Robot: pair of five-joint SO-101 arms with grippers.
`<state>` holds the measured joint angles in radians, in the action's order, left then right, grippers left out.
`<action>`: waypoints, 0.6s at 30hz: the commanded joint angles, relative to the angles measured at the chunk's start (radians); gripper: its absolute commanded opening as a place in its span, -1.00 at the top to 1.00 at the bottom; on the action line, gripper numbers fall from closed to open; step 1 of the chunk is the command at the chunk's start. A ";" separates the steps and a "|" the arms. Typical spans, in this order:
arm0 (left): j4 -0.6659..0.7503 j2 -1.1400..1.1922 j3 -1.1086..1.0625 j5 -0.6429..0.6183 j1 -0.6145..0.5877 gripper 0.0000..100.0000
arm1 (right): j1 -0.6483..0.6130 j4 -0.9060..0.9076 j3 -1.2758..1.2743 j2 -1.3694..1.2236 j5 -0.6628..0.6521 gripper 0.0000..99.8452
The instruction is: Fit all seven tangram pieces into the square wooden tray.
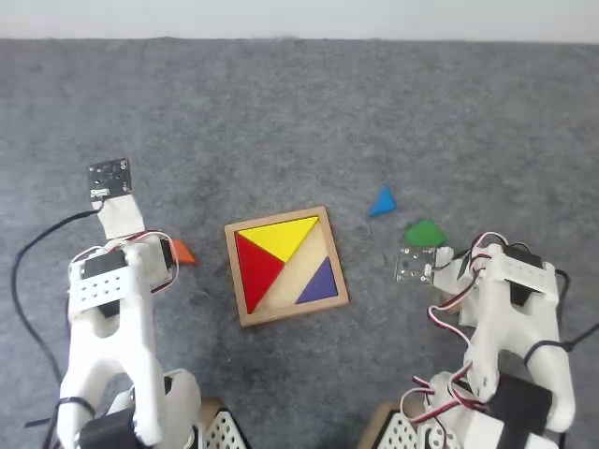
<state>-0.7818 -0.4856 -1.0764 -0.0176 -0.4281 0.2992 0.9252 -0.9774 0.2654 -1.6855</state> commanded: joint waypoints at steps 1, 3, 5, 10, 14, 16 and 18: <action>0.000 -0.037 -0.002 0.006 0.008 0.85 | -0.018 -0.001 -0.008 0.007 0.118 0.88; 0.000 -0.037 -0.002 0.006 0.008 0.85 | -0.019 0.001 -0.006 0.007 0.210 0.89; 0.000 -0.037 -0.002 0.006 0.008 0.85 | -0.036 0.012 -0.006 0.007 0.316 0.92; -0.002 -0.037 -0.002 0.006 0.008 0.85 | -0.143 0.197 0.072 0.005 0.594 0.97; -0.012 -0.037 -0.002 0.011 0.008 0.85 | -0.277 0.335 0.158 -0.005 0.736 0.97; -0.012 -0.038 -0.002 0.034 0.008 0.85 | -0.344 0.349 0.170 -0.005 0.787 0.97; -0.012 -0.038 -0.002 0.040 0.008 0.85 | -0.412 0.346 0.172 -0.005 0.852 0.97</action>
<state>-0.7818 -0.4856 -1.0764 -0.0023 -0.4281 -0.0245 1.2490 -0.8592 0.2593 -0.9198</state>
